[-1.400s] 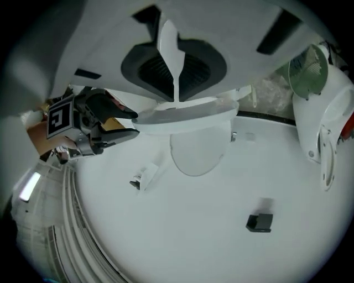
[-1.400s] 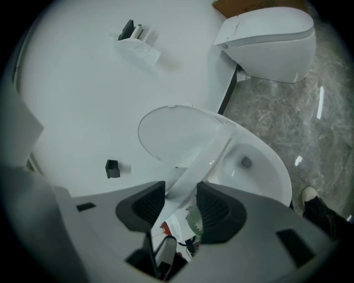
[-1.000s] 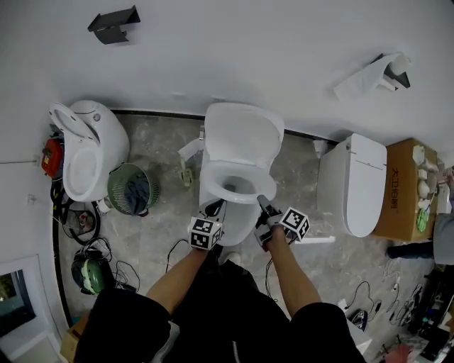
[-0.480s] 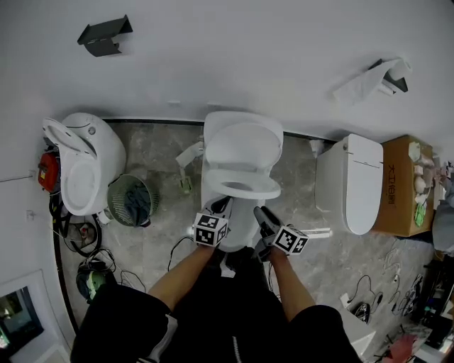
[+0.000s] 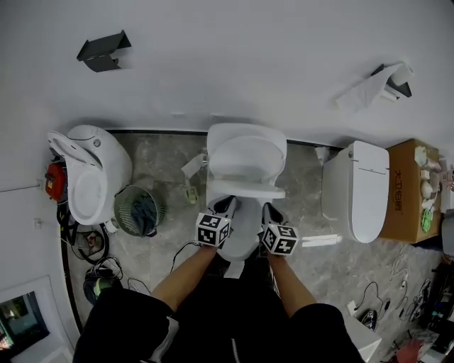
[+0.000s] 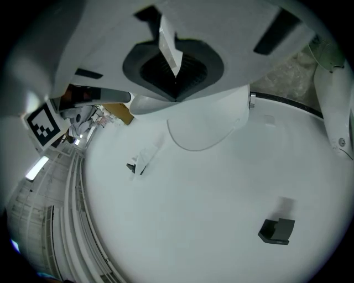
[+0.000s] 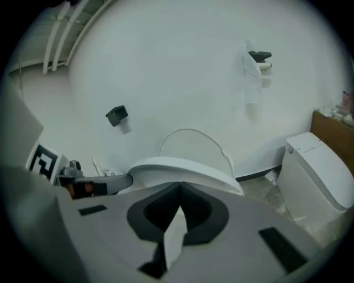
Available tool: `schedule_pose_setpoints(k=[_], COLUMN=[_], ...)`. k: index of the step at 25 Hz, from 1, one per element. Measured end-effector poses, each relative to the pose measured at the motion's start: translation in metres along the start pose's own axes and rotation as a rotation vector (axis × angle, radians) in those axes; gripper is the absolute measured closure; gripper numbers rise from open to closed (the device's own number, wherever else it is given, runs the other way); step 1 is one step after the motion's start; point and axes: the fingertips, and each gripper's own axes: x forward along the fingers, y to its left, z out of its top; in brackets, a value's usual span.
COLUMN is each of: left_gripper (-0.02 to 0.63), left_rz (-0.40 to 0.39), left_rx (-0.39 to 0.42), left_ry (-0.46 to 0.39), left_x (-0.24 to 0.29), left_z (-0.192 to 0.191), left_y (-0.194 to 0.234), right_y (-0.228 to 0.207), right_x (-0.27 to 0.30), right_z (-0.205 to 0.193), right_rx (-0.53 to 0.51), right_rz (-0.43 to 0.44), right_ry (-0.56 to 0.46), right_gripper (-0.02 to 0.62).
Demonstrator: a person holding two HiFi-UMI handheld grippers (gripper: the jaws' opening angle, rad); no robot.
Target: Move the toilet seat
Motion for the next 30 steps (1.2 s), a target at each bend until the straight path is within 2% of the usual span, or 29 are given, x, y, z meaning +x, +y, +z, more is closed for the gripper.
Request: schedule_pose_setpoints(k=[12,21,30], left_gripper=[0.601,0.601,0.601], left_rz=[0.051,0.087,0.118], left_rx=[-0.043,-0.031,-0.029], left_ry=[-0.013,-0.054,-0.044], left_x=[0.03,0.047,0.033], left_z=[0.034,0.071,0.065], left_y=[0.024,0.045,0.055], right_y=[-0.008,-0.017,-0.031], right_x=[0.057,0.094,0.136], right_z=[0.045,0.077,0.105], right_rx=[0.023,0.029,0.047], right_rz=[0.021,0.032,0.029], right_ry=[-0.012,0.003,0.041], right_gripper=[0.591,0.592,0.592])
